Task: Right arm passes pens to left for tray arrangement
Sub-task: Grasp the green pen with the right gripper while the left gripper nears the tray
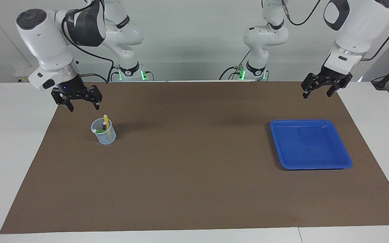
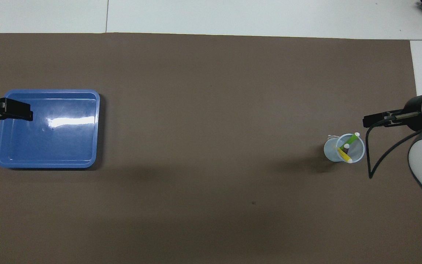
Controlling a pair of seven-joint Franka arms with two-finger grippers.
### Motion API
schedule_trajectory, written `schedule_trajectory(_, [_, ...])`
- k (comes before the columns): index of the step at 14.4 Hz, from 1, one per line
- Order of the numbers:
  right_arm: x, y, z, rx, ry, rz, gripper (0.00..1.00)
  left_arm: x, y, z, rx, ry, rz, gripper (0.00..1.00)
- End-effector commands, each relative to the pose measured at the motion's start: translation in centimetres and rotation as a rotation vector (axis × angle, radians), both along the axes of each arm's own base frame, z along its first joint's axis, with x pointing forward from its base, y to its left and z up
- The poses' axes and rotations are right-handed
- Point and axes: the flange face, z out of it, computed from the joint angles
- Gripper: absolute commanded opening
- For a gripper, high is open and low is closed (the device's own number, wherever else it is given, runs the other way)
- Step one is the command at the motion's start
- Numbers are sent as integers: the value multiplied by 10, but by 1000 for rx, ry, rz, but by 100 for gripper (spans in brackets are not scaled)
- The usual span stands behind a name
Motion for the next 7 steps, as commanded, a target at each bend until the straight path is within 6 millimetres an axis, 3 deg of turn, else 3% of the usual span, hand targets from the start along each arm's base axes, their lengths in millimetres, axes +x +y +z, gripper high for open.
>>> schedule_trajectory(1, [11,-15,-37,12,23,-8,100,-7,-3,3,6,3,1,100])
schedule_trajectory(3, [16,-35,-60,12,29,-37,100,-8,-6,3,7,5,-7,100])
schedule_trajectory(4, [17,-37,-67,12,38,-43,96,-8,-6,4,7,3,-7,100])
schedule_trajectory(5, [17,-37,-73,14,50,-51,85,-8,-6,3,7,5,-4,100])
schedule_trajectory(7, [13,-35,-89,18,60,-117,83,-15,-4,-4,8,24,-2,100])
